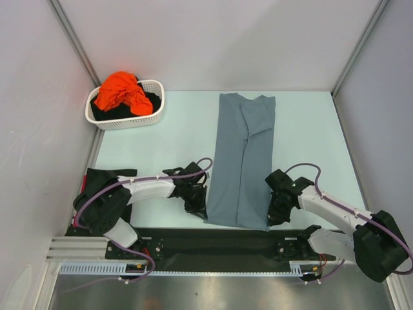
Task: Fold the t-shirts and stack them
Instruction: Fold the tshirt
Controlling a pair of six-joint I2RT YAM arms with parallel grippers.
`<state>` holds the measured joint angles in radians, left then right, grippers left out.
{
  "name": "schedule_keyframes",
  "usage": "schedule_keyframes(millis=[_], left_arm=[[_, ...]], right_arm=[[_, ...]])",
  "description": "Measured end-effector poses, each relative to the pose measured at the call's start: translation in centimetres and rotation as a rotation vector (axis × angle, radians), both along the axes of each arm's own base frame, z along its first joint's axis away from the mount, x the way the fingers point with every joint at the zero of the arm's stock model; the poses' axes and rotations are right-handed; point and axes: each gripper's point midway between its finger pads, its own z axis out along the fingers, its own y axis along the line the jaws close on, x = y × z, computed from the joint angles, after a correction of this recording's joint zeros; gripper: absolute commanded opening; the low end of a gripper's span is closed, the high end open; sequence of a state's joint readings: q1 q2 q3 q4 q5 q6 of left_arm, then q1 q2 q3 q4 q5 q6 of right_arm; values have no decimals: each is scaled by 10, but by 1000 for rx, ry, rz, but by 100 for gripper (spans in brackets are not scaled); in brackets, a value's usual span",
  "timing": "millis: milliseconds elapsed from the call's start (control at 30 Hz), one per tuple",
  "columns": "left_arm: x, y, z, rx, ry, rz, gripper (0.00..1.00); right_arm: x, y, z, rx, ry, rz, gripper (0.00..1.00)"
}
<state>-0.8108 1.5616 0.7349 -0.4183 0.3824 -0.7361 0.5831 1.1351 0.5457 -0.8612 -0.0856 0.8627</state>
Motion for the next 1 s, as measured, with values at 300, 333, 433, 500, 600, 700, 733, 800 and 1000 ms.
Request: schedule_keyframes(millis=[300, 333, 433, 500, 600, 700, 733, 800, 1000], left_arm=[[-9, 7, 4, -19, -2, -19, 46], [-10, 7, 5, -23, 0, -20, 48], [-11, 4, 7, -41, 7, -24, 51], [-11, 2, 8, -50, 8, -26, 52], [-11, 0, 7, -59, 12, -30, 52], [-12, -2, 7, -69, 24, -34, 50], [-12, -2, 7, -71, 26, -35, 48], [-13, -3, 6, -76, 33, -36, 44], [-15, -5, 2, -84, 54, -42, 34]], right_arm=[[-4, -1, -2, 15, -13, -36, 0], [-4, 0, -2, 17, -14, -38, 0], [-3, 0, -3, 18, -15, -42, 7], [-3, 0, -3, 20, -16, -47, 16], [-2, 1, -2, 27, -25, -51, 27], [-3, 1, -2, 34, -33, -53, 34], [-4, 0, -2, 35, -31, -54, 35], [-7, -1, -5, 35, -22, -54, 36], [-10, 3, -6, 65, -21, -54, 35]])
